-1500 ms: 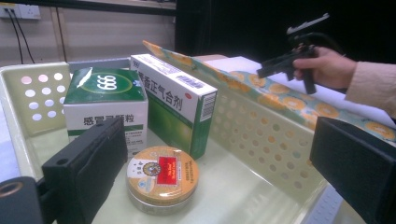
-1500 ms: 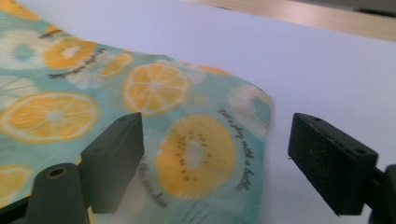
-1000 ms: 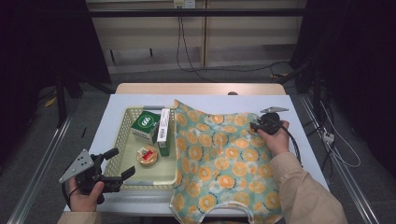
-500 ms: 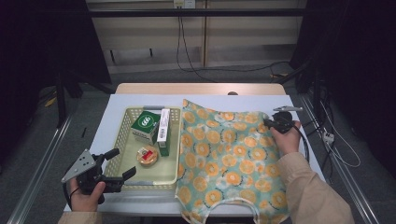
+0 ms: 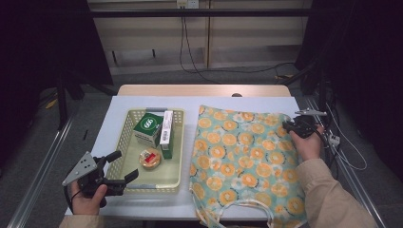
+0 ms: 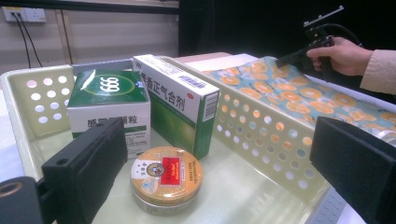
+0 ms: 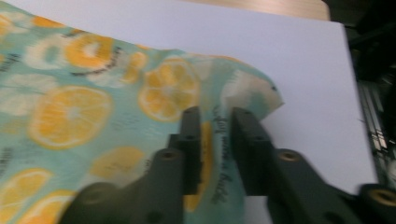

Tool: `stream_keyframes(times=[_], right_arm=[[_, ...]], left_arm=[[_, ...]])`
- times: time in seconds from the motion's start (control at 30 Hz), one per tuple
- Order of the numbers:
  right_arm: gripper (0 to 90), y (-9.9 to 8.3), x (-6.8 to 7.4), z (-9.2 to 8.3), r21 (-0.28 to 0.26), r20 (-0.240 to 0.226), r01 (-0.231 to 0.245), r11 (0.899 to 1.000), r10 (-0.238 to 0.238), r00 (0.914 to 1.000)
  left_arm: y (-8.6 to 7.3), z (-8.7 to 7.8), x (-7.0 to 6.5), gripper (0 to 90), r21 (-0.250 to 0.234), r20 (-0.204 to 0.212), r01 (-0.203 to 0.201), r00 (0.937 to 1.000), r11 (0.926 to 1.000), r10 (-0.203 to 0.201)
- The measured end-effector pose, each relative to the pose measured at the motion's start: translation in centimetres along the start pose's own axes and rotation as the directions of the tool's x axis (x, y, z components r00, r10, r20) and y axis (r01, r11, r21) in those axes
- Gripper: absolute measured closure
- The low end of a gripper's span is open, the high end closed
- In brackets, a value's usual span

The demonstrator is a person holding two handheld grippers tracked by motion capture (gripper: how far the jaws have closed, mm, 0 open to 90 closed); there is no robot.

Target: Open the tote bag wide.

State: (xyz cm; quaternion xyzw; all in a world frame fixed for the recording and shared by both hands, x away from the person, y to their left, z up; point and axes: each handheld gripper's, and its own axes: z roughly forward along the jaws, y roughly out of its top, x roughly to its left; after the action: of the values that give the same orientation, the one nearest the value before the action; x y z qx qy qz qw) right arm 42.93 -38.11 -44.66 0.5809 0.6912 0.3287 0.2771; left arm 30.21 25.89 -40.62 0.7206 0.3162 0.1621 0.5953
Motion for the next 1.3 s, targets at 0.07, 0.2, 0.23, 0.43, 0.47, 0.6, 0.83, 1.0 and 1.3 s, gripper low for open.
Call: stream_keyframes(times=[0.07,0.2,0.23,0.43,0.47,0.6,0.83,1.0,1.3], right_arm=[[53.4,0.4,0.8,-0.2,-0.005,-0.009,0.018,1.0,-0.018,0.9998],[32.5,1.3,3.8,-1.0,-0.025,-0.056,0.079,0.997,-0.08,0.9952],[27.5,1.5,4.6,-1.2,-0.032,-0.069,0.093,0.995,-0.095,0.9931],[19.1,2.3,8.7,-2.6,-0.049,-0.151,0.195,0.98,-0.2,0.9681],[19.2,2.4,9.3,-2.9,-0.058,-0.174,0.196,0.979,-0.203,0.9635],[18.0,2.4,11.0,-3.2,-0.072,-0.247,0.213,0.974,-0.224,0.9427],[19.7,0.9,13.5,-1.7,-0.035,-0.334,0.24,0.97,-0.238,0.9121],[21.4,-0.3,16.0,-0.1,-0.008,-0.389,0.295,0.955,-0.275,0.879],[32.3,-0.4,18.1,1.9,0.051,-0.418,0.353,0.934,-0.301,0.857]], left_arm=[[0.0,0.0,0.0,4.0,0.001,0.001,-0.001,1.0,1.0,0.001],[0.0,0.0,-0.1,4.0,0.003,0.002,-0.008,1.0,1.0,0.008],[0.1,0.0,-0.1,4.0,0.0,0.003,-0.004,1.0,1.0,0.004],[0.1,-0.1,-0.2,4.0,-0.006,0.001,-0.003,1.0,1.0,0.003],[0.1,-0.2,-0.2,4.0,-0.005,0.003,-0.006,1.0,1.0,0.006],[0.2,-0.1,-0.3,4.0,-0.006,0.004,-0.008,1.0,1.0,0.008],[0.2,0.0,-0.4,4.0,-0.005,0.005,-0.009,0.9999,0.9999,0.009],[0.1,0.0,-0.4,4.0,-0.001,0.007,-0.009,0.9999,1.0,0.009],[0.1,0.1,-0.3,4.0,0.003,0.012,-0.009,0.9999,1.0,0.009]])
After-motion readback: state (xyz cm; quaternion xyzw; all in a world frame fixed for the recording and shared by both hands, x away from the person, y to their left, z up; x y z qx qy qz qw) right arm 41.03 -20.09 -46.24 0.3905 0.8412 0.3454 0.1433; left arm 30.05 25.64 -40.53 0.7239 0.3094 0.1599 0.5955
